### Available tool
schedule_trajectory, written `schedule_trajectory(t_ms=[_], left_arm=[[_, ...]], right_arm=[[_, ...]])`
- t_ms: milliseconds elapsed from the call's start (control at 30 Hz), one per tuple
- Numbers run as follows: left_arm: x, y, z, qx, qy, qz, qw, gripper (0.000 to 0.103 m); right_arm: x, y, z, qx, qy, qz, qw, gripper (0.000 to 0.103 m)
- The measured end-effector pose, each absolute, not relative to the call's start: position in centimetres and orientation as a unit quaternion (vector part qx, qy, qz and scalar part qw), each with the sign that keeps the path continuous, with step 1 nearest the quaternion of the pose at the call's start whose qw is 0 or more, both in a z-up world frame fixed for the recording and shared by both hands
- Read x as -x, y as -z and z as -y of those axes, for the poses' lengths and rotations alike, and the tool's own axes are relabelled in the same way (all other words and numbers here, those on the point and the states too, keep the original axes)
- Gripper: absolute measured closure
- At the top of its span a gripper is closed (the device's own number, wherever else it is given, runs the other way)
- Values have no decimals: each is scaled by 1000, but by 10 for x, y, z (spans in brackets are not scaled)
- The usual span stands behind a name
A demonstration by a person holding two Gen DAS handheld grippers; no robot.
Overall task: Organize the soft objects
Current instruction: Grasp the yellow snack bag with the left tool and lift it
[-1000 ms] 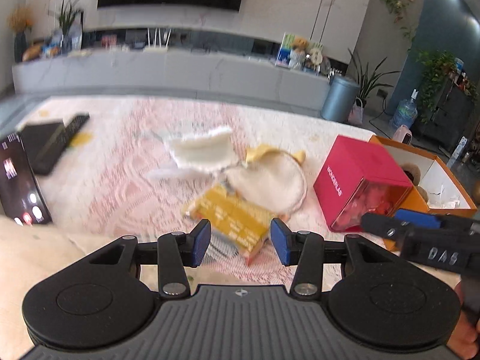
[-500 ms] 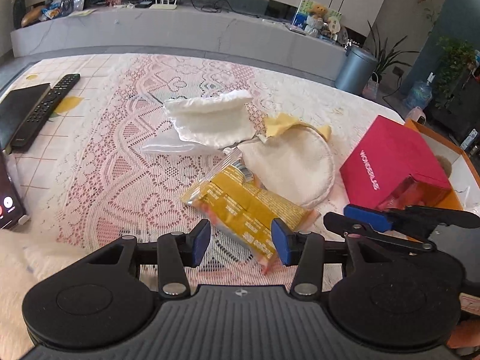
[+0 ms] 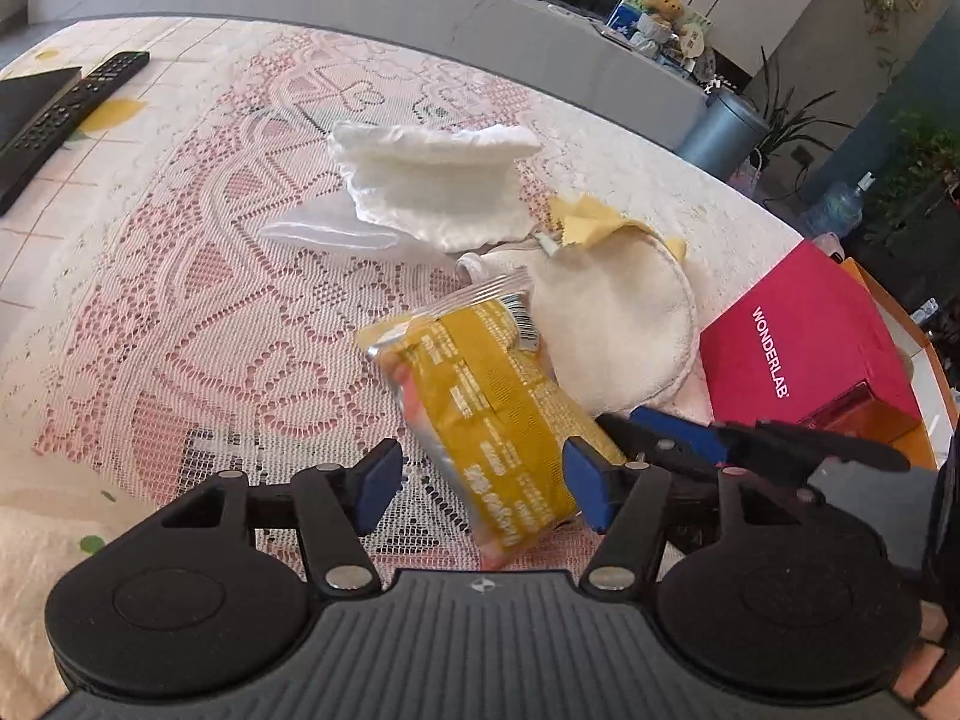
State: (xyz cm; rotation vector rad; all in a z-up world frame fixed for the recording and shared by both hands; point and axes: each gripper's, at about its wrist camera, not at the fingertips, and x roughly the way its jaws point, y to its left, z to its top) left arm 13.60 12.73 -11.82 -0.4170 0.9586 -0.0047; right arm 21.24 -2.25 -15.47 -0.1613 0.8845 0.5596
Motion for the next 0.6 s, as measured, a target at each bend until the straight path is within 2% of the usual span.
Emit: schedule_trajectory(t_ms=[133,233,400,600], left_arm=[[-138,116,-123,183,-12,-460,869,22],[-142,116,-117,167,-18,-464,870,21],[-161,121,-101,119,-36,-478,869,18],[-176,132,-92,87,-55,-481,871,17]], right_arm=[[-201,161,17,54,-315,-441,839,84],[-193,158,14,88,-283,-419,858,80],[-197,150,27,86,-263,-406,871,74],[-202,153,33,84,-262,-406,871,73]])
